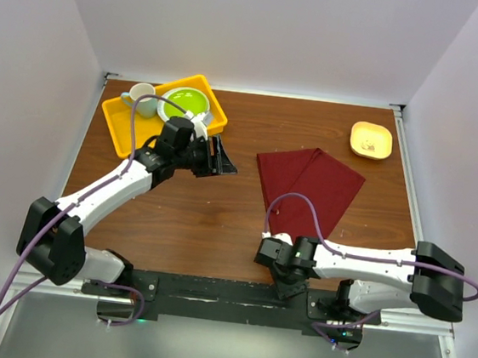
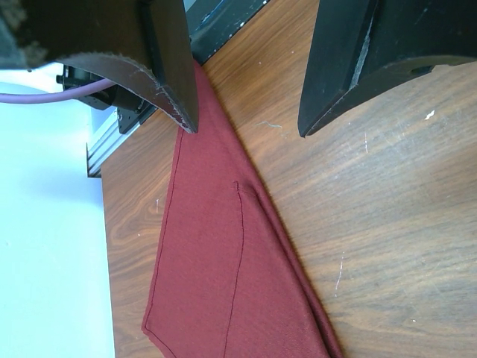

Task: Fold the napkin, place the utensils inside, and roll it up
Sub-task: Fold the napkin

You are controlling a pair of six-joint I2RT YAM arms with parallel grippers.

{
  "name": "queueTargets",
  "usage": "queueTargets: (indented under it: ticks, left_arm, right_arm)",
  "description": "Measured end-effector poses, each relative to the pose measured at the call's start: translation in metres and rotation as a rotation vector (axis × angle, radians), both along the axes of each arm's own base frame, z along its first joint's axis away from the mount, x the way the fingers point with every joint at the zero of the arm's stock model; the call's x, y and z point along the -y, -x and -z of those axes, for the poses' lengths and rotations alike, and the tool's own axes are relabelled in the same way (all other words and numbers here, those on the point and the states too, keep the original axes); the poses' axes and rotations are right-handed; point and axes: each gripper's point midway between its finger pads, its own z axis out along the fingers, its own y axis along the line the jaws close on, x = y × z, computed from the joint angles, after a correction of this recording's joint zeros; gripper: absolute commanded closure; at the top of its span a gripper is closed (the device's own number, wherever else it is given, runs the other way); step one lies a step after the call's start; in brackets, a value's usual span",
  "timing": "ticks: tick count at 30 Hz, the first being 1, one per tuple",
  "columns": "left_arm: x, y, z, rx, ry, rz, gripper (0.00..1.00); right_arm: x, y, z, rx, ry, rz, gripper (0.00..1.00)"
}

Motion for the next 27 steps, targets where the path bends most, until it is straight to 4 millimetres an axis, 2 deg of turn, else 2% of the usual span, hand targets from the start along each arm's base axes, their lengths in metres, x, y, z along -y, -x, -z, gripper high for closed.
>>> queueTargets:
  ticks: [5, 10, 14, 17, 20, 27]
  left_arm:
    - [0.0, 0.0, 0.001, -0.003, -0.002, 0.0, 0.4]
    - [-0.002, 0.0, 0.004, -0.015, -0.006, -0.001, 0.4]
    - [-0.002, 0.0, 0.005, -0.019, -0.006, 0.002, 0.4]
    - [-0.001, 0.0, 0.008, -0.028, -0.009, 0.006, 0.4]
    - [0.0, 0.001, 0.011, -0.038, -0.01, 0.011, 0.4]
    - [0.002, -0.001, 0.016, -0.048, -0.016, 0.03, 0.4]
  right_arm:
    - [0.003, -0.002, 0.003, 0.008, 0.025, 0.008, 0.72]
    - [0.004, -0.003, 0.003, 0.015, 0.031, 0.026, 0.99]
    - [0.01, -0.003, 0.001, 0.021, 0.06, 0.034, 1.0]
    - [0.011, -0.01, -0.013, 0.053, 0.084, 0.034, 1.0]
    - [0.001, -0.028, -0.031, 0.096, 0.059, 0.056, 1.0]
    - [-0.008, -0.101, -0.061, 0.184, 0.033, 0.17, 1.0]
